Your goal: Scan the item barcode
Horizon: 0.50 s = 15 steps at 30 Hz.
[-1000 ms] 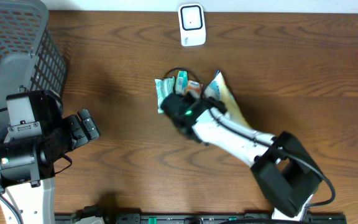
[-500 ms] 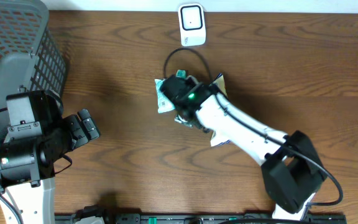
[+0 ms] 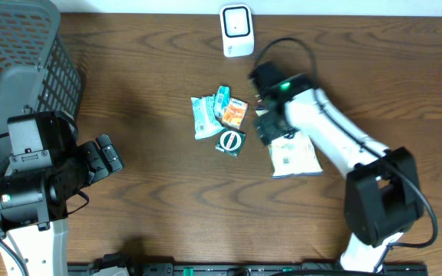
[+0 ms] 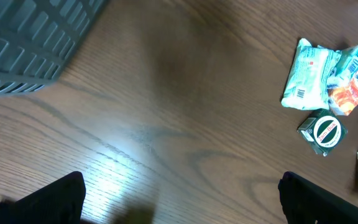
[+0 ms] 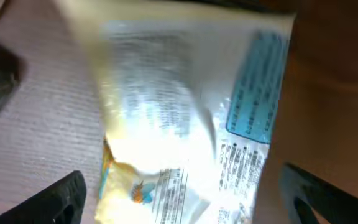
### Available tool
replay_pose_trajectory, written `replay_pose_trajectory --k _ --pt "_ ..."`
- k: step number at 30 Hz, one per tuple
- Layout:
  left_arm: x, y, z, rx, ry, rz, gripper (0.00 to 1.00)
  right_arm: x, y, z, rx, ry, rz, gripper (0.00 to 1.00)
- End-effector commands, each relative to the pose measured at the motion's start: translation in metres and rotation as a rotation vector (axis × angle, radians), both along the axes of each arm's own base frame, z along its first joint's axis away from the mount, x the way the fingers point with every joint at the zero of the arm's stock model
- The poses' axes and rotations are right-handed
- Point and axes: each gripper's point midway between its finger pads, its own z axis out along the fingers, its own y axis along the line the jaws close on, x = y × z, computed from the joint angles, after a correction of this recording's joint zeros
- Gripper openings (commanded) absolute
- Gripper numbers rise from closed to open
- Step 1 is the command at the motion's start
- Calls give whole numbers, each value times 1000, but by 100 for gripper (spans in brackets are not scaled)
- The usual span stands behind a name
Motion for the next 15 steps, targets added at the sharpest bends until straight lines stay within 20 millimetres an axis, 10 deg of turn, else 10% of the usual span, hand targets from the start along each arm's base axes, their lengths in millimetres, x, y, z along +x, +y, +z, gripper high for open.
replay_pose_trajectory --k 1,15 --pt "-1 4 -1 9 5 21 98 -14 -3 -23 206 140 -49 91" --pt "-1 4 -1 9 5 21 98 -19 -35 -42 291 192 -169 99"
